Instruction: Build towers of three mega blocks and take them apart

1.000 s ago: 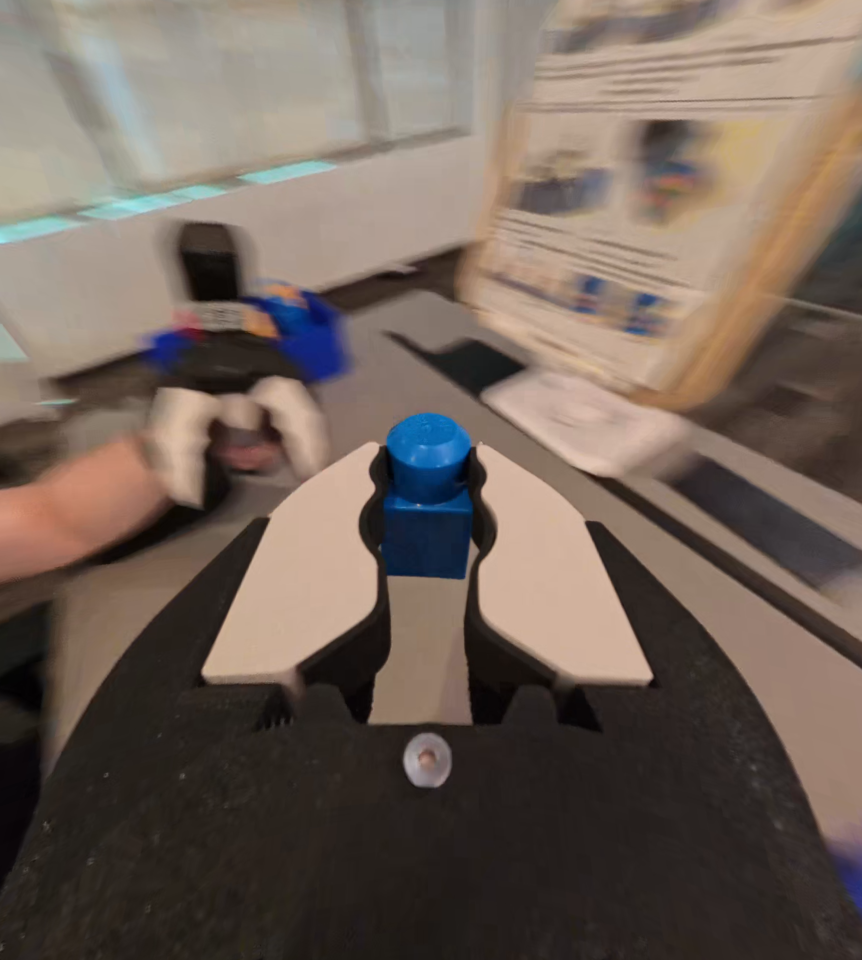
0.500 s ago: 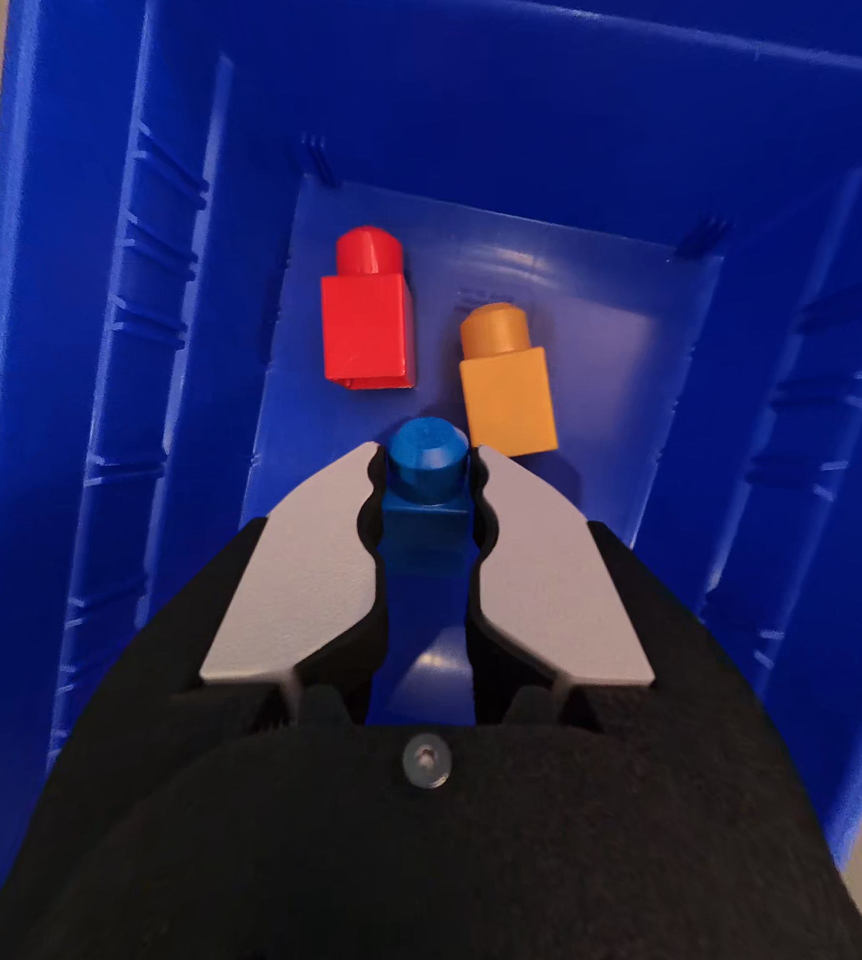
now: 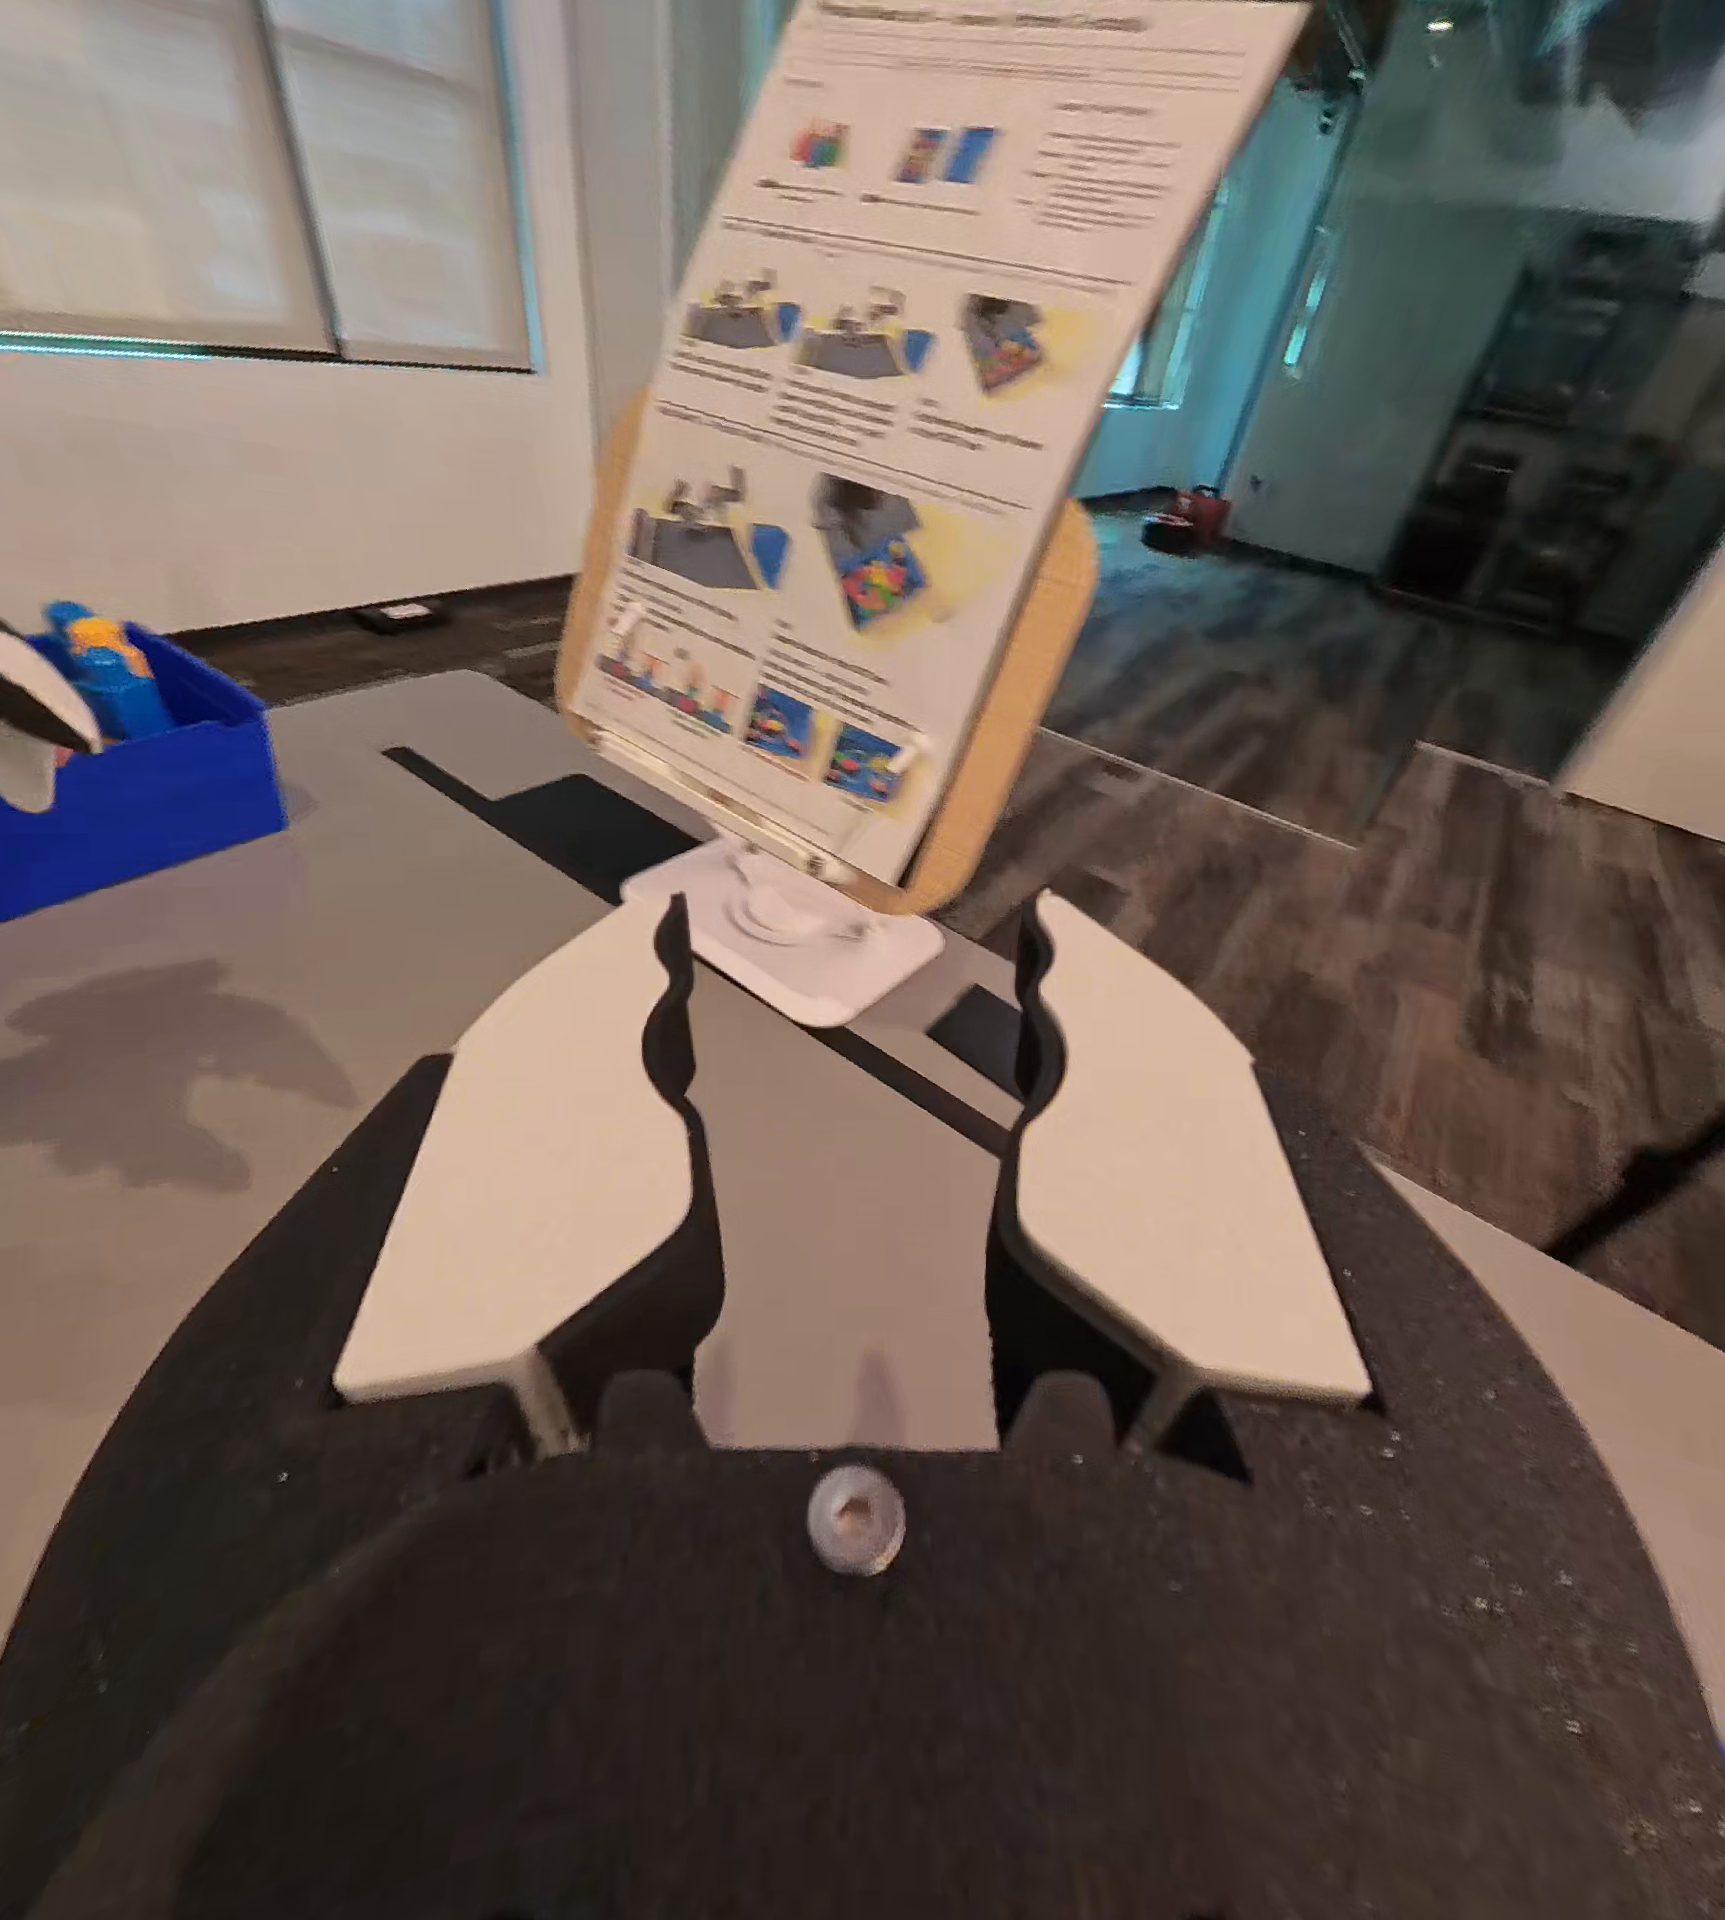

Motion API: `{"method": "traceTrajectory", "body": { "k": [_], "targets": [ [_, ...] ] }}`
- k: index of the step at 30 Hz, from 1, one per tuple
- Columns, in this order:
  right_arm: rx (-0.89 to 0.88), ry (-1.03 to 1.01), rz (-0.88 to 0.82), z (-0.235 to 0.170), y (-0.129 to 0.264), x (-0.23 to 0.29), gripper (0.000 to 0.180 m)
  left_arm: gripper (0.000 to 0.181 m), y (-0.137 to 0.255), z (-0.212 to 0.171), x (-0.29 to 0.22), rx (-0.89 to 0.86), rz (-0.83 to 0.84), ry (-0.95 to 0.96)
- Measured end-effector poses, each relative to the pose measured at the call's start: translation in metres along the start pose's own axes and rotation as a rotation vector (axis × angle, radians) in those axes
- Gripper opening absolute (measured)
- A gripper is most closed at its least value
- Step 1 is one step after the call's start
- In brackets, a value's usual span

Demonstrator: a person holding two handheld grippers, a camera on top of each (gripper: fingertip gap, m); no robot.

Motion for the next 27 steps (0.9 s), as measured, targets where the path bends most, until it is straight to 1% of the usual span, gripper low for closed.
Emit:
{"method": "traceTrajectory", "body": {
  "k": [3,5,7,9,11,13,15,17,18,19,21,24,27],
  "targets": [
    [0.005,-0.045,0.136,-0.016,-0.041,0.019,0.059,0.051,0.050,-0.025,0.023,0.172,0.251,-0.047],
    [0.024,-0.116,0.199,-0.038,-0.067,0.023,0.059,0.053,0.103,-0.038,0.042,0.239,0.492,-0.096],
    [0.043,-0.167,0.229,-0.064,-0.085,0.026,0.055,0.054,0.172,-0.045,0.057,0.227,0.761,-0.101],
    [0.059,-0.152,0.225,-0.086,-0.099,0.023,0.052,0.054,0.248,-0.051,0.066,0.146,1.028,-0.049],
    [0.151,-0.129,0.180,-0.105,-0.105,0.015,0.052,0.054,0.321,-0.066,0.072,0.065,1.279,0.005],
    [0.168,-0.096,0.156,-0.109,-0.105,0.014,0.052,0.058,0.373,-0.092,0.082,0.063,1.440,0.080],
    [0.145,-0.091,0.164,-0.106,-0.106,0.017,0.052,0.056,0.394,-0.122,0.097,0.092,1.463,0.188],
    [0.133,-0.100,0.178,-0.104,-0.106,0.020,0.051,0.045,0.398,-0.147,0.114,0.111,1.475,0.253],
    [0.139,-0.105,0.179,-0.106,-0.106,0.020,0.051,0.045,0.400,-0.157,0.122,0.117,1.512,0.258],
    [0.149,-0.108,0.178,-0.108,-0.106,0.020,0.051,0.046,0.403,-0.167,0.130,0.137,1.565,0.265],
    [0.161,-0.111,0.175,-0.112,-0.105,0.019,0.051,0.061,0.408,-0.184,0.143,0.175,1.636,0.306],
    [0.159,-0.128,0.173,-0.114,-0.103,0.016,0.051,0.062,0.400,-0.194,0.160,0.127,1.601,0.379],
    [0.145,-0.141,0.174,-0.114,-0.101,0.014,0.051,0.061,0.397,-0.203,0.174,0.196,1.609,0.416]
  ]
}}
Point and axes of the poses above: each gripper's, where its closed fingertips meet, y back along the fingers, z out of its top, x = y × z across the jaws, the point moved 3 cm from there along y, back along the fingers, and after that the axes turned 6 degrees about z, right-handed, at the moved point
